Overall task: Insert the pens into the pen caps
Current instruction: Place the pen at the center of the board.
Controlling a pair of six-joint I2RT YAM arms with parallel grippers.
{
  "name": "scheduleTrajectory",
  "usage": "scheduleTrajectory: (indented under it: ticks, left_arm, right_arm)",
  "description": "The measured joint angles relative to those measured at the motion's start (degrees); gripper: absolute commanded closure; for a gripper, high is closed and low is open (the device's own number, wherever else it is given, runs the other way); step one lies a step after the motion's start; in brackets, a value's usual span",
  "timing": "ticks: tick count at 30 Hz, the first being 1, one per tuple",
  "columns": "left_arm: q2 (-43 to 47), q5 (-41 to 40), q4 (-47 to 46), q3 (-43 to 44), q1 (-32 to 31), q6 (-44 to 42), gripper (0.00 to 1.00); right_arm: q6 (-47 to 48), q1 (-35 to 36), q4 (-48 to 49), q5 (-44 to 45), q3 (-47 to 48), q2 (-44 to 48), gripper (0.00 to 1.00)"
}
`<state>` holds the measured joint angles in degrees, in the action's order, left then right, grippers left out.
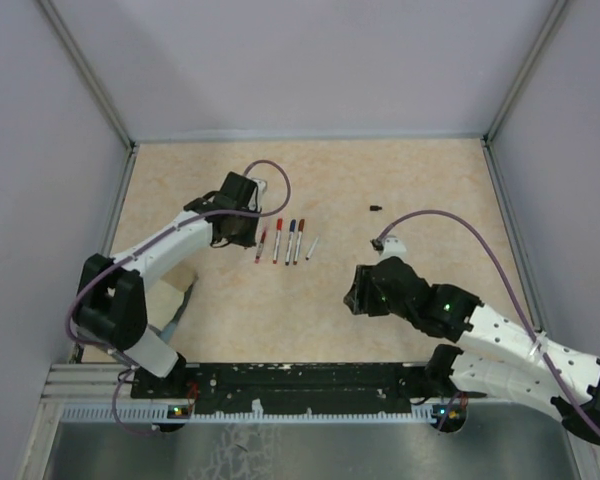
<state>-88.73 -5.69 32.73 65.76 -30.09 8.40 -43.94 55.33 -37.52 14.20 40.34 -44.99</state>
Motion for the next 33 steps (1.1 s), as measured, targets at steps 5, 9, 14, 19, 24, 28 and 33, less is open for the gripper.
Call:
scheduleTrajectory:
  ticks: [5, 9, 14, 19, 24, 28, 33]
  left_arm:
    - [-7.7, 0.9, 1.1, 4.0, 3.5, -3.3, 1.0]
    - [-12.1, 1.6, 1.2, 4.3, 5.8, -5.0, 1.0]
    - [-14.8, 3.4, 1.2, 4.3, 9.0, -5.5, 1.0]
    - [-16.2, 5.0, 1.3, 4.3, 10.1, -5.7, 0.96]
    - [-17.3, 6.5, 1.3, 4.3, 10.1, -5.7, 0.85]
    - [-17.7, 6.8, 1.3, 4.4, 10.1, -5.6, 0.75]
    - [-17.9, 7.1, 1.5, 4.7, 10.1, -5.2, 0.67]
  right_arm:
    - [-2.7, 0.0, -0.7, -0.9, -2.9, 1.3, 0.51]
    - [-4.0, 0.0, -1.4, -1.5, -4.7, 3.5, 0.51]
    - [-4.8, 0.0, -1.5, -1.9, -5.1, 4.8, 0.51]
    - [-5.4, 0.0, -1.5, -1.9, -5.1, 4.8, 0.51]
    - [-5.8, 0.0, -1.5, -1.9, -5.1, 4.7, 0.51]
    - [-6.2, 0.0, -1.5, -1.9, -5.1, 4.2, 0.51]
    - [-6.3, 0.0, -1.5, -1.8, -5.7, 4.2, 0.51]
